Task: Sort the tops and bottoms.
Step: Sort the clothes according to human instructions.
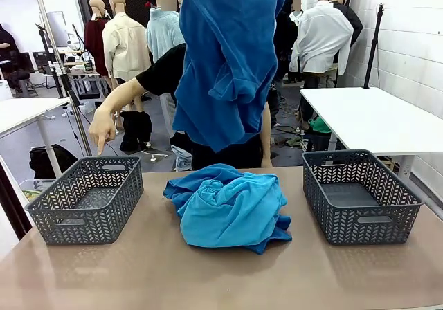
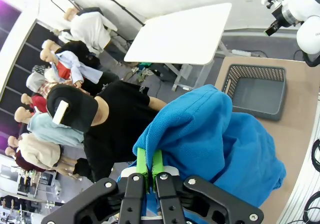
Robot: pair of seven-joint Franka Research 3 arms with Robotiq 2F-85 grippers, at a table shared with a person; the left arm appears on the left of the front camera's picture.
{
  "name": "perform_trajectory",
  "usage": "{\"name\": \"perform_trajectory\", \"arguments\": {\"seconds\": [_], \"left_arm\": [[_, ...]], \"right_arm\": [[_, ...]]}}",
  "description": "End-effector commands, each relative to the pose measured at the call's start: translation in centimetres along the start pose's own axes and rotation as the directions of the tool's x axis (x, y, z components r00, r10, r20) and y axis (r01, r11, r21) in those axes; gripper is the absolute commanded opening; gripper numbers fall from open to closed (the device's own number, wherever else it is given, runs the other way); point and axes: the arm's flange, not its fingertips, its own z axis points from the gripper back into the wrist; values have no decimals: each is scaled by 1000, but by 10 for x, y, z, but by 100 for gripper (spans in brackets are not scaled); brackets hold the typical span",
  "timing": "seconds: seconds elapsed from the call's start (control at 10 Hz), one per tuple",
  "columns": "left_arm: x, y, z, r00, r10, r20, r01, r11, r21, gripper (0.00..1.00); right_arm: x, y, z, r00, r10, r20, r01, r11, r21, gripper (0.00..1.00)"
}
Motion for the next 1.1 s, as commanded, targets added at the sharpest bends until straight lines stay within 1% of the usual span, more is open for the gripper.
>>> {"name": "perform_trajectory", "arguments": {"seconds": [0.0, 0.2, 0.3, 0.4, 0.5, 0.6, 0.7, 0.8, 0.9, 1.0], "left_arm": [[-1, 3, 6, 1000, -3, 18, 3, 1000, 18, 0], [-1, 3, 6, 1000, -3, 18, 3, 1000, 18, 0], [0, 0, 0, 1000, 0, 0, 0, 1000, 0, 0], [-11, 18, 0, 1000, -22, 4, 21, 996, 83, 0], [-28, 49, 5, 999, -4, -36, 10, 986, 163, 0], [-47, 77, 14, 996, 53, -69, -37, 977, 210, 0], [-69, 100, 23, 992, 75, -97, -44, 958, 284, 0], [-92, 118, 35, 990, 102, -97, -68, 950, 304, 0], [-121, 129, 39, 981, 141, -136, -86, 934, 347, 0], [-155, 127, 43, 975, 153, -161, -93, 940, 329, 0]], "right_arm": [[-1, -1, 0, 1000, -6, -6, 6, 1000, 4, 100], [-1, -1, 0, 1000, -6, -6, 6, 1000, 4, 100], [-1, -1, 0, 1000, -6, -6, 6, 1000, 4, 100], [-1, -1, 0, 1000, -6, -6, 6, 1000, 4, 100], [-1, -1, 0, 1000, -6, -6, 6, 1000, 4, 100], [-1, -1, 0, 1000, -6, -6, 6, 1000, 4, 100], [-1, -1, 0, 1000, -6, -6, 6, 1000, 4, 100], [-1, -1, 0, 1000, -6, -6, 6, 1000, 4, 100], [-1, -1, 0, 1000, -6, -6, 6, 1000, 4, 100], [-1, -1, 0, 1000, -6, -6, 6, 1000, 4, 100]]}}
